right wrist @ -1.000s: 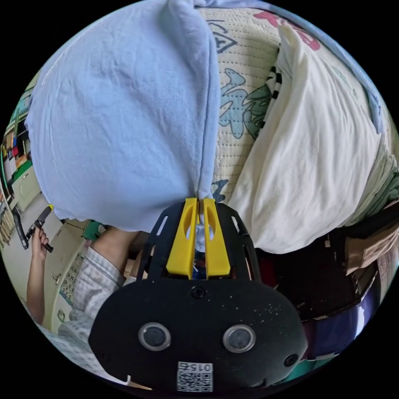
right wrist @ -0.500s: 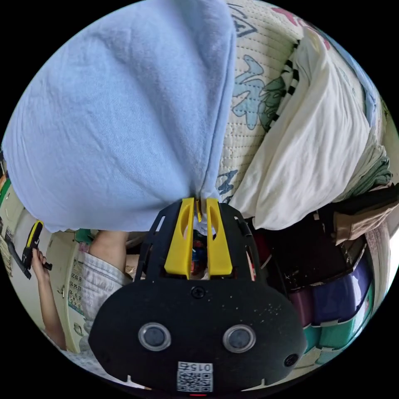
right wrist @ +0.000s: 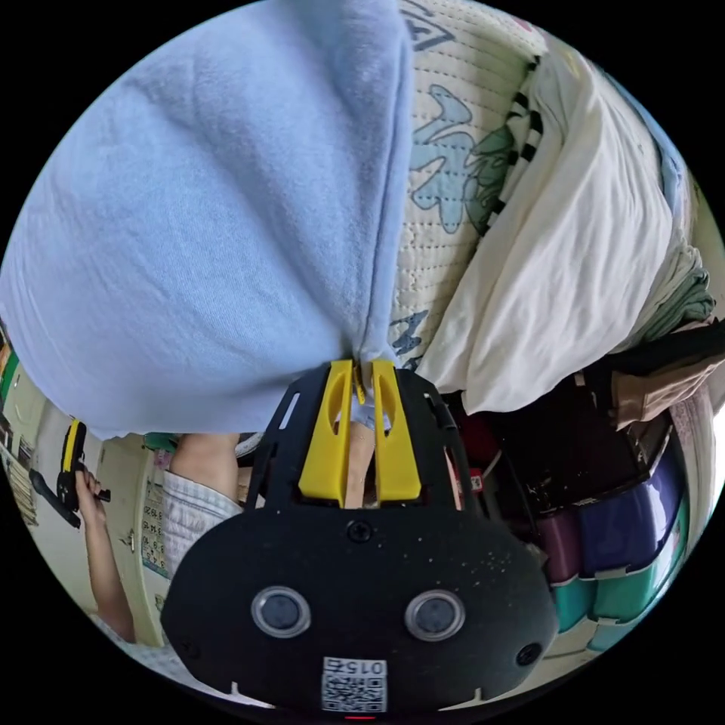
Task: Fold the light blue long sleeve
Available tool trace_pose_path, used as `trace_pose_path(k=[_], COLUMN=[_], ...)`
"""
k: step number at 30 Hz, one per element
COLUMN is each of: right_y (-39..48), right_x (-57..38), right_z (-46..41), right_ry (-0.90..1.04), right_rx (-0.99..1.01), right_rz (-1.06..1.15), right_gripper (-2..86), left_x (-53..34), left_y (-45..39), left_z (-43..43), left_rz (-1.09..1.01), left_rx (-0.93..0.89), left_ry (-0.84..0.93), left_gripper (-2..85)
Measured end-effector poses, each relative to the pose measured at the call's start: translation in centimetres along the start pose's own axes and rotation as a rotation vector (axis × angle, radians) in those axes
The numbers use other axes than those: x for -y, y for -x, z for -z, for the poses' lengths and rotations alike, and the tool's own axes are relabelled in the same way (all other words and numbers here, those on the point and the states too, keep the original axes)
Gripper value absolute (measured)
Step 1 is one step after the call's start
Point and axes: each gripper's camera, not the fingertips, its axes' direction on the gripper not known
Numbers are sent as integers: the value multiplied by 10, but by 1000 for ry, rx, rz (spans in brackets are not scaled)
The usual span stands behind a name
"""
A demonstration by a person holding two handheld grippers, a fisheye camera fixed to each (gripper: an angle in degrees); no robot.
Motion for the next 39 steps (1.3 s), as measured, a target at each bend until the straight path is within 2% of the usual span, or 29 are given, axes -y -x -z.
trace_pose_path(k=[6, 14, 18, 21, 24, 30, 34, 37, 39], right_y=[11, 16, 13, -13, -71, -240, -331, -358, -360], right_x=[-34, -104, -123, -158, -197, -210, -159, -105, -80], right_z=[52, 130, 175, 226, 273, 425, 528, 575, 596], right_ry=[-87, -307, -281, -329, -356, -628, -770, -741, -728], right_rx=[76, 243, 324, 393, 380, 356, 390, 440, 447], right_rz=[43, 47, 127, 184, 146, -17, -94, -85, -86], right_gripper=[53, 52, 53, 64, 75, 89, 100, 124, 128], left_x=[2, 1, -6, -9, -12, 42, 118, 173, 205], left_y=[-34, -71, -74, -79, -96, -207, -338, -433, -484], left_z=[6, 24, 43, 58, 73, 139, 182, 201, 203], left_rz=[15, -54, -45, 23, 84, 77, -114, -218, -276], left_rx=[47, 72, 22, 73, 154, 126, -89, -250, -350], left_ry=[6, 8, 14, 96, 165, -22, -219, -317, -316], left_gripper=[-5, 14, 45, 62, 70, 71, 73, 77, 79])
